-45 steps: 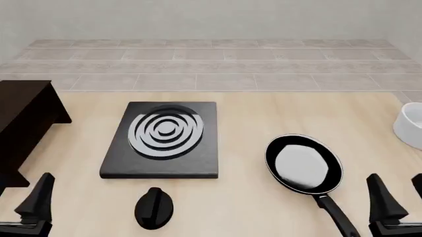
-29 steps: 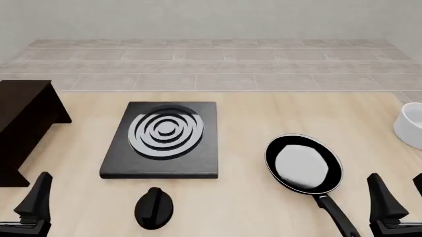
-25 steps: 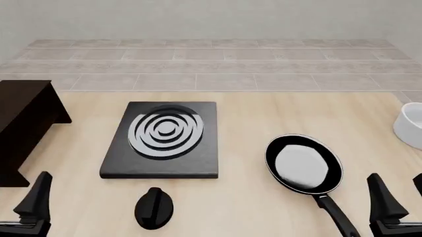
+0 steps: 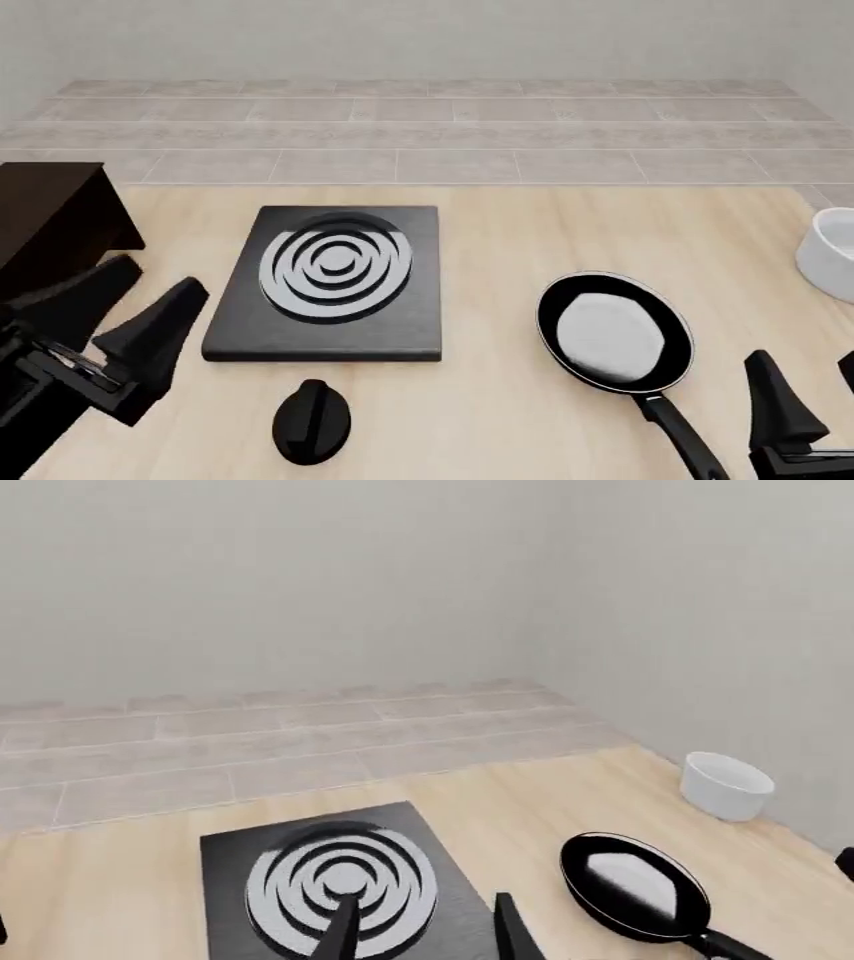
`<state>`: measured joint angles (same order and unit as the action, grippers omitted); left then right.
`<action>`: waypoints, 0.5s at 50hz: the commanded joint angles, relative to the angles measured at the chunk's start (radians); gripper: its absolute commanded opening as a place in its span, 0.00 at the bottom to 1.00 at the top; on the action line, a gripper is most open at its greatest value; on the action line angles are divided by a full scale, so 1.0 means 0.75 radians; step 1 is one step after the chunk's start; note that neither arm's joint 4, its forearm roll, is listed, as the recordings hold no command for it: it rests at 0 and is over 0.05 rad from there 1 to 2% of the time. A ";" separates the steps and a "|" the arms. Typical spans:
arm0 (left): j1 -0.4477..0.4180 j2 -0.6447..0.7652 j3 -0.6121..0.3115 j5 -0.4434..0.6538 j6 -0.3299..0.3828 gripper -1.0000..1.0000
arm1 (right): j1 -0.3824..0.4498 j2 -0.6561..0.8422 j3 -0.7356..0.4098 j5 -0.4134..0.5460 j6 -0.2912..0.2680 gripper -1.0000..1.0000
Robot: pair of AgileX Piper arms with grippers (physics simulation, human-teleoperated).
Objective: Put the frying pan on top of the cabinet.
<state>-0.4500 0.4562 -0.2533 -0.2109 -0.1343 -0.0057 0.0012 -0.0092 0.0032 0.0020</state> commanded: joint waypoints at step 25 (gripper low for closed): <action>-0.597 1.101 -0.405 -0.588 -0.584 1.00 | -0.010 0.000 0.006 -0.008 -0.003 1.00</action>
<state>-0.8232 1.1003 -0.4839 -0.5601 -0.4424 -0.0120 0.0010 -0.0054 -0.0005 0.0022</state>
